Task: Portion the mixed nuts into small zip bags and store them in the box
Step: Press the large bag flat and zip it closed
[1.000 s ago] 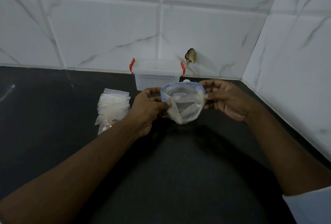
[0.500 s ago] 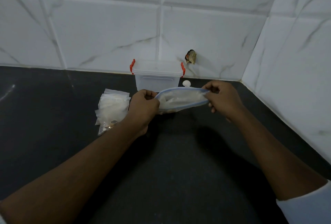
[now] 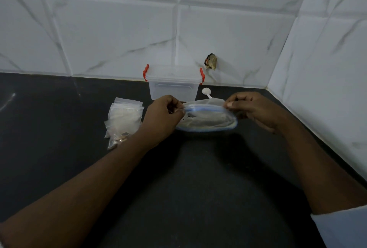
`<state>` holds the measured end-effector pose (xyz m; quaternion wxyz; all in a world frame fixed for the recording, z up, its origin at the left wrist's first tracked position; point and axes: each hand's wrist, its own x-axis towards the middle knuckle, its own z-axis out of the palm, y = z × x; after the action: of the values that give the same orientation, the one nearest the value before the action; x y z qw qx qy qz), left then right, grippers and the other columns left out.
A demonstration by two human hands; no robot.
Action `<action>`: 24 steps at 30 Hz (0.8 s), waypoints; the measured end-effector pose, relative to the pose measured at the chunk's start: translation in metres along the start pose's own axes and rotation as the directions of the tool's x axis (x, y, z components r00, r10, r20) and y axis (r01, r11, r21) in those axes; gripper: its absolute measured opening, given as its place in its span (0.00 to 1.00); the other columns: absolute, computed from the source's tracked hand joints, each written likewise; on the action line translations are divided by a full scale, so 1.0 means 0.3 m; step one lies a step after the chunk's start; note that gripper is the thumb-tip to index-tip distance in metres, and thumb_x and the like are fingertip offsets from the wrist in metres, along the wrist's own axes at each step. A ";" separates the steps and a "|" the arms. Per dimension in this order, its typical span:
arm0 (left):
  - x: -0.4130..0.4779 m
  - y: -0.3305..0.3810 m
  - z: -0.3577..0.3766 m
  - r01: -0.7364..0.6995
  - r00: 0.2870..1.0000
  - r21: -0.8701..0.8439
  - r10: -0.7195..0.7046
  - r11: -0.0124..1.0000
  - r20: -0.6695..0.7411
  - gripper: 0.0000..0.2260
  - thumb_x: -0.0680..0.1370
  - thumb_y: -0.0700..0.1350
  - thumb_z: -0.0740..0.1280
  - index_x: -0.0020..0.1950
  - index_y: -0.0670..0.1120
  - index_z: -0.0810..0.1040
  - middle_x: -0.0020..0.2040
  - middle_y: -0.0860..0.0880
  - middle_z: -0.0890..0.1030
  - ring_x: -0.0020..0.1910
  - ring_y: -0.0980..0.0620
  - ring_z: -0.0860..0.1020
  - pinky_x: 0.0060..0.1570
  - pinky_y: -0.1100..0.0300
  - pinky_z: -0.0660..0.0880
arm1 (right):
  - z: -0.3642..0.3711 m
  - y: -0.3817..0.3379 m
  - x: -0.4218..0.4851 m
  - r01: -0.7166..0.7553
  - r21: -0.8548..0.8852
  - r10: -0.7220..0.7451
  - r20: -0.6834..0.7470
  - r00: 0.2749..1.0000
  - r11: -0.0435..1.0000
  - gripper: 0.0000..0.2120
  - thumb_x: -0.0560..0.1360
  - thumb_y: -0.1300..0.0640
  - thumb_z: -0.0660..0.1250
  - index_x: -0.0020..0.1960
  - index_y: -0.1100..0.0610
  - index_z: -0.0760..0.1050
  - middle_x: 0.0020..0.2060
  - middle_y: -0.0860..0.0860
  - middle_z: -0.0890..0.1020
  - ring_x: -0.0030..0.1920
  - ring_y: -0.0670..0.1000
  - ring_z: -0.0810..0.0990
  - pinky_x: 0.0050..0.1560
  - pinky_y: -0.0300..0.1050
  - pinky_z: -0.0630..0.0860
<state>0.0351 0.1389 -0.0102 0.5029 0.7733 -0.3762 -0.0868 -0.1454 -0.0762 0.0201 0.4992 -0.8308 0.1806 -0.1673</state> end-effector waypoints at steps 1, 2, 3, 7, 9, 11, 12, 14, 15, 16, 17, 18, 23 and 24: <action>0.001 -0.003 0.001 -0.018 1.000 0.034 0.019 0.999 -0.024 0.04 0.79 0.45 0.72 0.52 0.50 0.80 0.48 0.55 0.82 0.48 0.56 0.80 0.51 0.60 0.80 | -0.002 -0.003 -0.005 0.020 -0.021 -0.020 0.026 0.999 1.000 0.05 0.79 0.64 0.70 0.50 0.57 0.83 0.46 0.55 0.86 0.46 0.51 0.82 0.49 0.47 0.78; 0.002 -0.004 0.002 -0.035 0.998 0.053 0.037 0.998 -0.046 0.04 0.79 0.45 0.72 0.52 0.50 0.80 0.48 0.55 0.82 0.48 0.57 0.80 0.50 0.62 0.79 | 0.000 -0.005 -0.007 0.034 -0.046 -0.032 0.053 0.998 0.998 0.06 0.78 0.65 0.70 0.52 0.58 0.83 0.48 0.56 0.85 0.47 0.51 0.82 0.49 0.48 0.80; 0.001 -0.004 0.002 -0.052 0.997 0.059 0.056 0.997 -0.062 0.03 0.79 0.45 0.72 0.52 0.50 0.79 0.47 0.55 0.82 0.47 0.57 0.80 0.47 0.64 0.78 | 0.005 -0.003 -0.005 0.034 -0.060 -0.030 0.076 0.997 0.998 0.08 0.77 0.66 0.71 0.55 0.58 0.82 0.50 0.58 0.84 0.49 0.51 0.82 0.50 0.50 0.80; -0.003 -0.005 0.007 -0.088 0.995 0.120 0.094 0.989 -0.041 0.04 0.80 0.44 0.70 0.51 0.51 0.77 0.44 0.58 0.78 0.45 0.60 0.77 0.40 0.70 0.70 | 0.035 0.006 0.005 0.012 -0.106 -0.001 0.098 0.995 0.994 0.12 0.79 0.62 0.71 0.61 0.52 0.82 0.50 0.55 0.81 0.47 0.49 0.79 0.47 0.47 0.80; -0.002 -0.006 0.007 -0.105 0.994 0.124 0.109 0.987 -0.029 0.04 0.81 0.42 0.70 0.52 0.50 0.77 0.45 0.59 0.77 0.45 0.61 0.76 0.41 0.71 0.69 | 0.036 0.001 0.001 0.016 -0.168 0.003 0.108 0.994 0.986 0.09 0.80 0.61 0.71 0.57 0.50 0.84 0.51 0.53 0.83 0.45 0.47 0.79 0.45 0.44 0.80; -0.002 -0.007 0.010 -0.123 0.992 0.126 0.126 0.984 -0.023 0.05 0.81 0.41 0.69 0.52 0.50 0.77 0.46 0.58 0.78 0.46 0.60 0.76 0.42 0.71 0.69 | 0.033 -0.003 -0.004 0.021 -0.216 0.003 0.109 0.994 0.976 0.07 0.79 0.61 0.71 0.54 0.51 0.84 0.52 0.53 0.85 0.47 0.47 0.81 0.46 0.42 0.80; -0.002 -0.007 0.012 -0.125 0.991 0.131 0.129 0.983 -0.020 0.05 0.81 0.41 0.69 0.52 0.50 0.76 0.47 0.57 0.78 0.47 0.59 0.76 0.43 0.71 0.70 | 0.031 -0.002 -0.003 0.032 -0.241 -0.004 0.113 0.994 0.970 0.07 0.78 0.61 0.72 0.53 0.52 0.84 0.52 0.52 0.85 0.48 0.47 0.82 0.48 0.44 0.80; -0.003 -0.007 0.016 -0.122 0.992 0.137 0.126 0.983 -0.023 0.05 0.81 0.41 0.69 0.53 0.49 0.76 0.49 0.54 0.79 0.48 0.57 0.77 0.44 0.70 0.70 | 0.033 0.002 0.000 0.063 -0.273 -0.024 0.145 0.989 0.960 0.07 0.77 0.61 0.74 0.52 0.52 0.83 0.50 0.53 0.85 0.49 0.49 0.82 0.53 0.49 0.79; -0.003 -0.007 0.017 -0.118 0.992 0.136 0.124 0.984 -0.035 0.04 0.81 0.41 0.69 0.53 0.49 0.76 0.49 0.54 0.79 0.47 0.58 0.77 0.43 0.70 0.70 | 0.036 0.002 0.001 0.081 -0.275 -0.035 0.167 0.985 0.958 0.07 0.76 0.60 0.75 0.52 0.51 0.83 0.49 0.55 0.84 0.48 0.50 0.81 0.53 0.50 0.79; -0.003 -0.007 0.018 -0.114 0.991 0.133 0.122 0.984 -0.053 0.04 0.81 0.41 0.69 0.52 0.50 0.75 0.48 0.55 0.79 0.46 0.59 0.77 0.42 0.71 0.70 | 0.036 0.000 0.001 0.094 -0.278 -0.044 0.182 0.982 0.956 0.08 0.76 0.60 0.76 0.53 0.52 0.83 0.48 0.58 0.83 0.46 0.50 0.80 0.52 0.49 0.78; -0.004 -0.008 0.018 -0.108 0.990 0.131 0.118 0.985 -0.072 0.05 0.81 0.42 0.69 0.52 0.50 0.75 0.47 0.56 0.78 0.44 0.60 0.76 0.41 0.72 0.69 | 0.033 -0.003 0.001 0.100 -0.283 -0.046 0.190 0.981 0.954 0.08 0.75 0.59 0.77 0.53 0.52 0.82 0.47 0.59 0.83 0.45 0.51 0.80 0.51 0.48 0.77; -0.005 -0.008 0.018 -0.099 0.990 0.126 0.111 0.987 -0.089 0.04 0.81 0.42 0.69 0.52 0.50 0.74 0.46 0.57 0.78 0.43 0.61 0.76 0.40 0.72 0.68 | 0.031 -0.008 0.000 0.107 -0.290 -0.050 0.199 0.979 0.951 0.08 0.75 0.59 0.77 0.52 0.53 0.82 0.46 0.59 0.83 0.44 0.51 0.80 0.50 0.47 0.77; -0.010 -0.005 0.027 -0.035 0.986 0.106 0.052 0.994 -0.156 0.05 0.81 0.49 0.70 0.51 0.50 0.76 0.43 0.55 0.80 0.42 0.58 0.78 0.41 0.65 0.74 | 0.066 0.002 0.007 0.117 -0.448 -0.119 0.024 0.993 0.886 0.06 0.78 0.57 0.74 0.46 0.51 0.77 0.37 0.52 0.81 0.36 0.45 0.76 0.42 0.49 0.75; -0.011 -0.005 0.026 -0.028 0.986 0.104 0.044 0.994 -0.159 0.06 0.80 0.50 0.71 0.50 0.50 0.77 0.42 0.55 0.80 0.42 0.57 0.79 0.41 0.63 0.75 | 0.082 0.002 0.014 0.092 -0.499 -0.153 -0.083 0.985 0.862 0.05 0.79 0.55 0.72 0.46 0.51 0.76 0.36 0.51 0.81 0.34 0.45 0.75 0.39 0.47 0.73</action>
<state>0.0296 0.1358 -0.0158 0.4933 0.7953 -0.3522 0.0041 -0.1306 -0.0594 0.0092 0.2474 -0.9288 0.1936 -0.1965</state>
